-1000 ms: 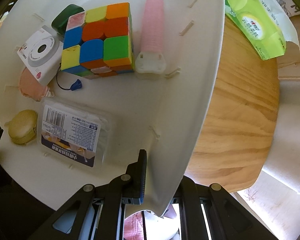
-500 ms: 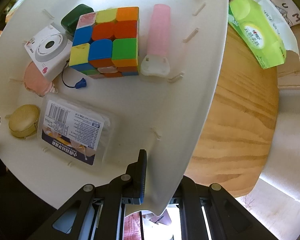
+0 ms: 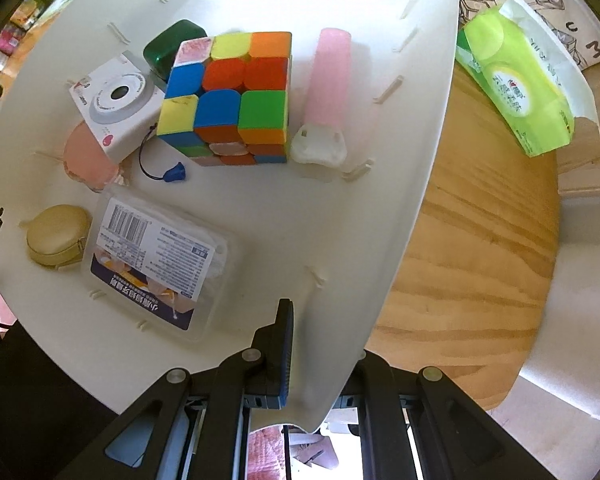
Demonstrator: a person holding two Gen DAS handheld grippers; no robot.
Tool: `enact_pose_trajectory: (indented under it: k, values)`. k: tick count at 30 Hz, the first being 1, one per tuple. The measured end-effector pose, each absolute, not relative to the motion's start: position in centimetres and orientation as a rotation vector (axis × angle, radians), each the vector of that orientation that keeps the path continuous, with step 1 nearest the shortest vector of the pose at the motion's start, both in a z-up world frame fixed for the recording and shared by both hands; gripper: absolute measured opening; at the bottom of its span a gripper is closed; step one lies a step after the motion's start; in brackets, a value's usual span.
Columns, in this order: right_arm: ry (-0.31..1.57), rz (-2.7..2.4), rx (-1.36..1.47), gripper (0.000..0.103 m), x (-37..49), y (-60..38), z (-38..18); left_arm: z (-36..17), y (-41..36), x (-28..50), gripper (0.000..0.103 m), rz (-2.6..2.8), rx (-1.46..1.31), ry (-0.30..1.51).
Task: Organize rigid objects
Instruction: 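Lift the white charger block and carry it over the tray, then open the left gripper to drop the charger block into the tray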
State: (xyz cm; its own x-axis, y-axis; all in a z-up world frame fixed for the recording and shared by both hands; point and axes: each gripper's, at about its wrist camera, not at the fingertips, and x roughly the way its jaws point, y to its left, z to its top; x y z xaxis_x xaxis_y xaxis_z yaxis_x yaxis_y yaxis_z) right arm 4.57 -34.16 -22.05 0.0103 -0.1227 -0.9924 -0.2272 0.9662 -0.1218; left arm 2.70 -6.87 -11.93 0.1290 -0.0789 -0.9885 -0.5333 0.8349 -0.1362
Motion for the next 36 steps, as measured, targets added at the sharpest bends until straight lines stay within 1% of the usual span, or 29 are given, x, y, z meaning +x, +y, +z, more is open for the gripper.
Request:
enact_pose_trajectory:
  k: [4, 6, 8, 10, 13, 18, 28, 36]
  values:
    - [1.543, 0.099, -0.276, 0.01, 4.0, -34.6, -21.8, -9.4, -6.8, 0.4, 0.059, 0.345, -0.479, 1.406]
    - [1.537, 0.104, -0.275, 0.01, 3.8, -35.0, -21.6, -8.7, -7.2, 1.1, 0.059, 0.333, -0.448, 1.4]
    - [1.527, 0.106, -0.275, 0.01, 3.6, -35.2, -21.5, -7.8, -9.3, 3.9, 0.059, 0.325, -0.417, 1.389]
    - [1.519, 0.109, -0.268, 0.01, 3.5, -35.5, -21.5, -7.1, -10.1, 4.1, 0.059, 0.3, -0.382, 1.38]
    - [1.507, 0.112, -0.253, 0.01, 3.4, -36.1, -21.3, -7.5, -12.5, 6.9, 0.059, 0.254, -0.338, 1.368]
    - [1.487, 0.116, -0.221, 0.01, 2.6, -37.0, -21.1, -6.1, -15.7, 6.7, 0.06, 0.168, -0.259, 1.339]
    - [1.47, 0.127, -0.203, 0.01, 2.2, -38.1, -20.6, -5.9, -22.8, 6.0, 0.06, -0.012, -0.114, 1.357]
    - [1.468, 0.135, -0.2, 0.01, 2.3, -38.6, -20.4, -9.1, -26.9, 6.0, 0.06, -0.124, -0.035, 1.455]
